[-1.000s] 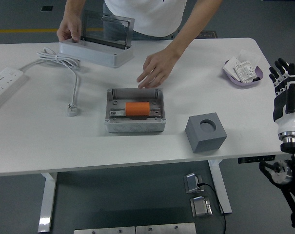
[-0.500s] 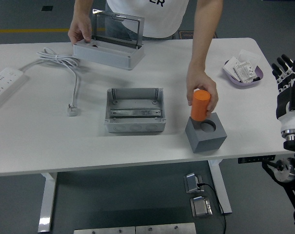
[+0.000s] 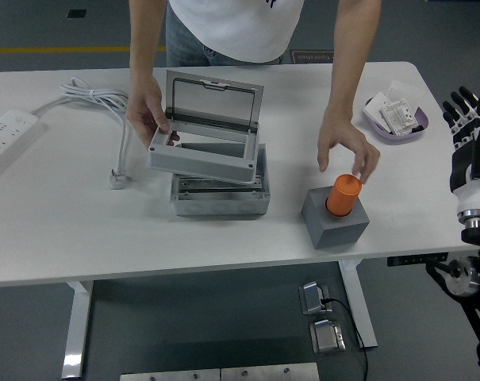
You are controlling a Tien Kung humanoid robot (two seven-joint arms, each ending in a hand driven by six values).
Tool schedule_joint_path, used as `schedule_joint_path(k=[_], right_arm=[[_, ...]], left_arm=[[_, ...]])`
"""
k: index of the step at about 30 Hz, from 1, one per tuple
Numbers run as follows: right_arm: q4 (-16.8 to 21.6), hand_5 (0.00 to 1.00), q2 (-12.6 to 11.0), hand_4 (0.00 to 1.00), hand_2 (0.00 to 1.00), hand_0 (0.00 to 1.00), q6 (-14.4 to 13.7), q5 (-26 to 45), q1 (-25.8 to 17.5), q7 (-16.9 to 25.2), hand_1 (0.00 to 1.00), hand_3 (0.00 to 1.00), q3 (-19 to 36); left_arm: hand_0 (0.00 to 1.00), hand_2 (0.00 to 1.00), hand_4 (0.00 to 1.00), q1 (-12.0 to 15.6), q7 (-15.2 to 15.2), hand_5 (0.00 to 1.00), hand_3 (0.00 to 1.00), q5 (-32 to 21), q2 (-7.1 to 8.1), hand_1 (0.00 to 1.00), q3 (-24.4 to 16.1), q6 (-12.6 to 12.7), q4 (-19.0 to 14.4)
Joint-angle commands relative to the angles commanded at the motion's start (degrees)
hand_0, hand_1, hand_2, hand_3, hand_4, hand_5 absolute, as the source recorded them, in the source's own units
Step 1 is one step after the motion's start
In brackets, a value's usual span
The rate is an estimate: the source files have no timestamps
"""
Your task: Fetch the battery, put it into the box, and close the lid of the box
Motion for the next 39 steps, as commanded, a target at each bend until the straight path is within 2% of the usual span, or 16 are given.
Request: schedule_joint_path(k=[7, 9, 26, 35, 39], right_arm=[[-0.1, 0.884, 0.0, 0.962, 0.841, 0.931, -0.2, -0.1, 0.1, -0.2, 0.822, 0.828, 0.7], [-0.2, 0.884, 0.1, 0.962, 0.841, 0.931, -0.2, -0.1, 0.1, -0.1, 0.822, 0.828, 0.9], [-0.4, 0.884, 0.1, 0.955, 0.826, 0.92, -0.4, 0.1, -0.1, -0.3, 0.786, 0.832, 0.9], [-0.6, 0.882, 0.4, 0.954, 0.822, 0.92, -0.6, 0.1, -0.7, -0.4, 0.785, 0.832, 1.4], [-0.8, 0.881, 0.5, 0.952, 0.821, 0.917, -0.6, 0.1, -1.1, -0.5, 0.786, 0.833, 1.3]], left_arm=[[0.576, 0.552, 0.493, -0.1, 0.0, 0.161, 0.599, -6.0, -0.31, 0.686, 7.3, 0.2, 0.2], [0.576, 0.552, 0.493, -0.3, 0.3, 0.161, 0.599, -6.5, -0.49, 0.686, 8.1, 0.4, 0.4], [0.576, 0.559, 0.509, -1.2, 0.2, 0.166, 0.62, -6.2, -0.26, 0.685, 9.3, 0.9, 0.1], [0.577, 0.561, 0.511, -0.4, 1.6, 0.168, 0.62, -3.6, -0.36, 0.685, 6.1, 0.8, 0.5], [0.577, 0.562, 0.513, -0.1, 1.5, 0.173, 0.622, -4.3, -0.44, 0.685, 6.2, 0.9, 0.5]])
